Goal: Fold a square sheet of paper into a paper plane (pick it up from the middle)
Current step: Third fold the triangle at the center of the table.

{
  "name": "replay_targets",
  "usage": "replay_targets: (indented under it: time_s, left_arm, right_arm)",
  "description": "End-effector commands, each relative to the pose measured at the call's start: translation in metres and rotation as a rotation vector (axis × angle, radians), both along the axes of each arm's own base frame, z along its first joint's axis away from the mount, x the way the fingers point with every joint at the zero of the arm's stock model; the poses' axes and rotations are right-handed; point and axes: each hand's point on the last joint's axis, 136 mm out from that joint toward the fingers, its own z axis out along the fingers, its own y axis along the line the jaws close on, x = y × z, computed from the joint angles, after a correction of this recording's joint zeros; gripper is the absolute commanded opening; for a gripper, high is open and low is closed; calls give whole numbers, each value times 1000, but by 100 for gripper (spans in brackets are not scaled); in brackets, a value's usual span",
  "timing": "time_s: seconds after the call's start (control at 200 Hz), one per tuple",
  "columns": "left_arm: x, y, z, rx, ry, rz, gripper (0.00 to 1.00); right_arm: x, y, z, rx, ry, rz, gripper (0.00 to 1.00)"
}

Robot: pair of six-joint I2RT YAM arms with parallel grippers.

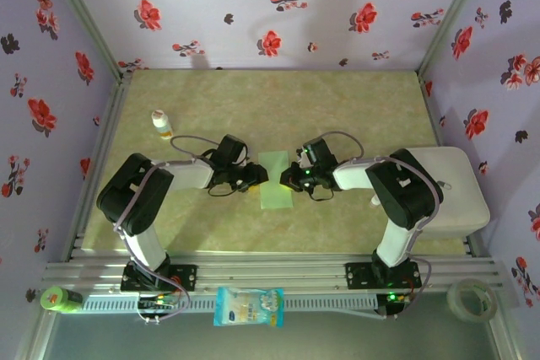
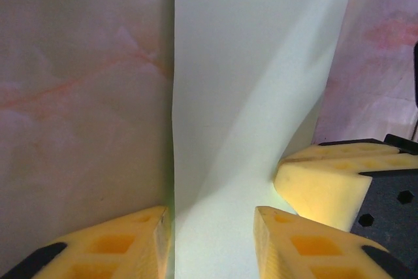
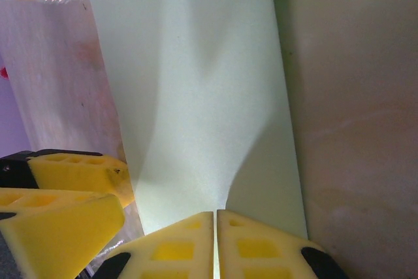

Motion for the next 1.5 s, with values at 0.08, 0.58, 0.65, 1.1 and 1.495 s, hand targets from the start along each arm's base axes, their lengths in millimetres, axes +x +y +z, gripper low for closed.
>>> replay_targets:
  time_s: [0.08, 0.58, 0.65, 1.1, 1.495]
  left_arm:
    - [2, -8, 3, -25, 2, -7, 34]
    - [9, -1, 9, -36, -20, 39, 8]
    - [11, -1, 12, -67, -22, 57, 3]
    - [7, 9, 20, -90, -19, 100, 0]
    - [1, 13, 25, -87, -20, 118, 0]
  right_arm:
    - [-18, -25, -36, -147, 83, -26, 10]
    - [-12, -24, -27, -123, 39, -36, 14]
    - [-8, -18, -20, -75, 17, -49, 17]
    - [3, -46, 48, -162, -284, -62, 35]
    - [-15, -32, 78, -335, -677, 167, 39]
